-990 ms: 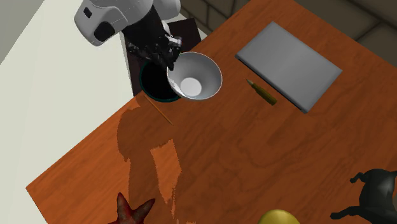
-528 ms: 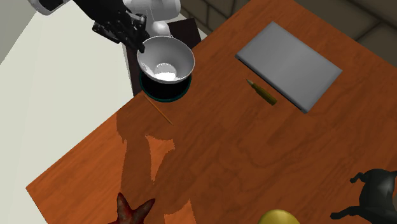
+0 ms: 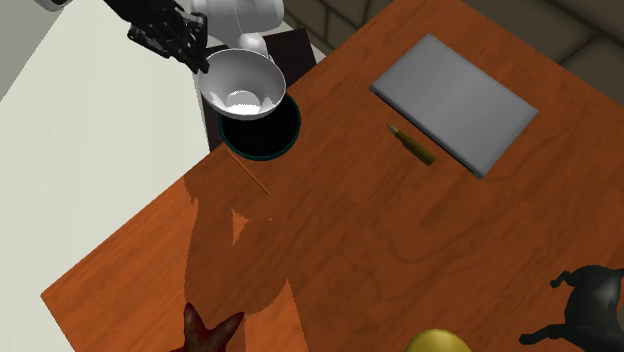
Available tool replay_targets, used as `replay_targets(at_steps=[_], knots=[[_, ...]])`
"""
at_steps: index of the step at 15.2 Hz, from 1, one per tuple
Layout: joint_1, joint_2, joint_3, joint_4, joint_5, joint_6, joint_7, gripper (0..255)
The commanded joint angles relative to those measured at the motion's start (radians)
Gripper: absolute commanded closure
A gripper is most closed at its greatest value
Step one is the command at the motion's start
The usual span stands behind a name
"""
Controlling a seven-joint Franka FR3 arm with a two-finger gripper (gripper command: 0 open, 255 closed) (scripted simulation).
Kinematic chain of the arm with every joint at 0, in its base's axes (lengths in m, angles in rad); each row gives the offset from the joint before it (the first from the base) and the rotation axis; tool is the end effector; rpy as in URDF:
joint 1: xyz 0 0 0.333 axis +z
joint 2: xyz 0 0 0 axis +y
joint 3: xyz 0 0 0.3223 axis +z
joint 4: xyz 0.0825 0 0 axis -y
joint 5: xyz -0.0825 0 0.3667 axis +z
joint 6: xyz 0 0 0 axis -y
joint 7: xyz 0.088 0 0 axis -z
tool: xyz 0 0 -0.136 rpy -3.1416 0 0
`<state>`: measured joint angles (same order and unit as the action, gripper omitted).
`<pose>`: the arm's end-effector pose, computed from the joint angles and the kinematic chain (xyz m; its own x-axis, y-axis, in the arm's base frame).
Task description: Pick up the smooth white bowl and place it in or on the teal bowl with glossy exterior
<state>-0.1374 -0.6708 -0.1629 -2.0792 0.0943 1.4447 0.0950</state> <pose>0.2922 -0.0977 0.6432 0.9393 -0.3428 0.0130 -0.3339 -0.9222 -0.1950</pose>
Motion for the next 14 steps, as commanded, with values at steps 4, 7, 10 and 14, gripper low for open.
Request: replay_targets(at_steps=[4,7,10,14], knots=[[-0.005,-0.029,-0.001,-0.09,-0.005,0.06,-0.01,255],[-0.008,-0.043,-0.002,-0.141,-0.007,0.097,-0.015,255],[-0.011,-0.055,-0.003,-0.189,-0.009,0.133,-0.02,255],[-0.014,-0.069,-0.004,-0.252,-0.012,0.182,-0.027,255]])
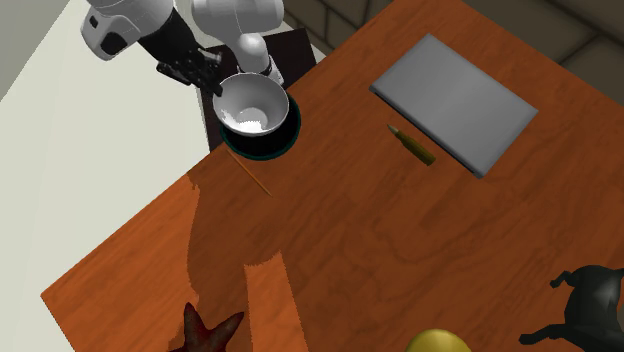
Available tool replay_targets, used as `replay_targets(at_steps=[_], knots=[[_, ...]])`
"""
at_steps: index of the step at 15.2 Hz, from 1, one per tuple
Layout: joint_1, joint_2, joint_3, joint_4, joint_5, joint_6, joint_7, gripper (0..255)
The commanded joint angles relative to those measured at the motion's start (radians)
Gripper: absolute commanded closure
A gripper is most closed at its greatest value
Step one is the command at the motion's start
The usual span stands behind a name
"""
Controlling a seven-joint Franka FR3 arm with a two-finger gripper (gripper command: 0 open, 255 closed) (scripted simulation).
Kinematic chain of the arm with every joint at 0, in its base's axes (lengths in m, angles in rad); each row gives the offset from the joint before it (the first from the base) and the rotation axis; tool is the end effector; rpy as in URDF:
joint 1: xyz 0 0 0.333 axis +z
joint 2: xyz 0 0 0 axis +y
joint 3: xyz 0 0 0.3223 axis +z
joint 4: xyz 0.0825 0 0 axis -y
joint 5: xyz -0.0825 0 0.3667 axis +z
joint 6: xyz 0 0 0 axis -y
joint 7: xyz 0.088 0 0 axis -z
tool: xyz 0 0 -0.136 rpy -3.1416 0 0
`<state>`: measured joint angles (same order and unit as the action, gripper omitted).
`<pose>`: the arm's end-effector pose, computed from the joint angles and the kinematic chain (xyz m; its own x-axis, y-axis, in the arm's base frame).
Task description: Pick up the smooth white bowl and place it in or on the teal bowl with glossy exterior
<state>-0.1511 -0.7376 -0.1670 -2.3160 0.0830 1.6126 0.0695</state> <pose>0.2901 -0.0984 0.5719 0.9393 -0.3427 0.0130 -0.3338 -0.9222 -0.1951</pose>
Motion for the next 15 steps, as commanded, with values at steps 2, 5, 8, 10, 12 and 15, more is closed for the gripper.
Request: replay_targets(at_steps=[2,5,8,10,12,15], knots=[[-0.002,-0.008,-0.001,-0.052,-0.002,0.043,-0.006,255],[-0.002,-0.008,-0.002,-0.052,-0.002,0.043,-0.006,255],[-0.001,-0.008,-0.002,-0.052,-0.002,0.043,-0.005,255],[0.0,-0.009,-0.003,-0.052,-0.003,0.043,-0.005,255],[0.0,-0.006,-0.002,-0.048,-0.002,0.042,-0.004,0],[0.0,-0.006,-0.003,-0.048,-0.002,0.043,-0.005,0]])
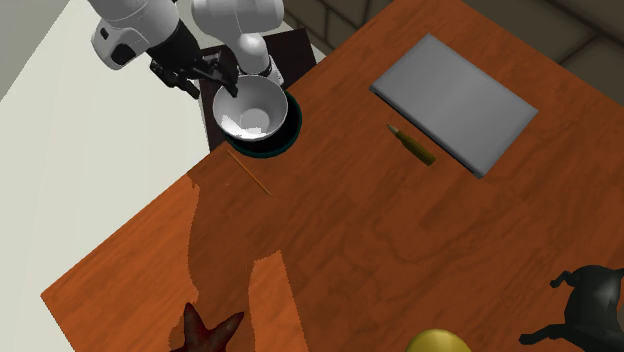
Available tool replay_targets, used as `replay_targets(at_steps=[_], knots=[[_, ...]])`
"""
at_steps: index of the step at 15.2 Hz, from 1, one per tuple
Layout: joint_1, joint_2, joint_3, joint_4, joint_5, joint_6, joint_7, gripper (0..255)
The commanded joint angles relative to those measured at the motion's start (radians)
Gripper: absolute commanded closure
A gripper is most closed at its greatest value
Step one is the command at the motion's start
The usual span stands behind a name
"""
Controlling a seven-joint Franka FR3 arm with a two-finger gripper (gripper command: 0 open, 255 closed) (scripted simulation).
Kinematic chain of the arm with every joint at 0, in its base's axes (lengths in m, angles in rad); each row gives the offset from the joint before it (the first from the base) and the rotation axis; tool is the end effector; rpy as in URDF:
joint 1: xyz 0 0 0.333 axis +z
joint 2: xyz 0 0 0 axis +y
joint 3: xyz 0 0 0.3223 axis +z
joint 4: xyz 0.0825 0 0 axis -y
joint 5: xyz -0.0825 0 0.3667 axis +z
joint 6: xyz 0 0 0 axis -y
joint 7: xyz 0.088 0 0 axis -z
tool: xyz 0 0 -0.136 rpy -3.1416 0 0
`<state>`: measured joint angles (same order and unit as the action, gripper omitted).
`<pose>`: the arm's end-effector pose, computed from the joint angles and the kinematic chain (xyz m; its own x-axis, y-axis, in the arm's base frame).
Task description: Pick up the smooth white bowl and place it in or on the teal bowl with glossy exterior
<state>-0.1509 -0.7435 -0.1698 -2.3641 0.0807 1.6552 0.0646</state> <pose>0.2914 -0.0985 0.5553 0.9394 -0.3426 0.0136 -0.3335 -0.9223 -0.1952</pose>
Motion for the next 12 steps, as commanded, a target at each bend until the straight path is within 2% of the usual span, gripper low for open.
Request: replay_targets(at_steps=[1,5,12], knots=[[0.0,-0.003,0.0,-0.004,0.0,0.001,0.0,0],[0.001,0.027,-0.012,0.144,-0.004,-0.119,-0.001,0],[0.001,0.027,-0.012,0.144,-0.004,-0.119,-0.001,0]])
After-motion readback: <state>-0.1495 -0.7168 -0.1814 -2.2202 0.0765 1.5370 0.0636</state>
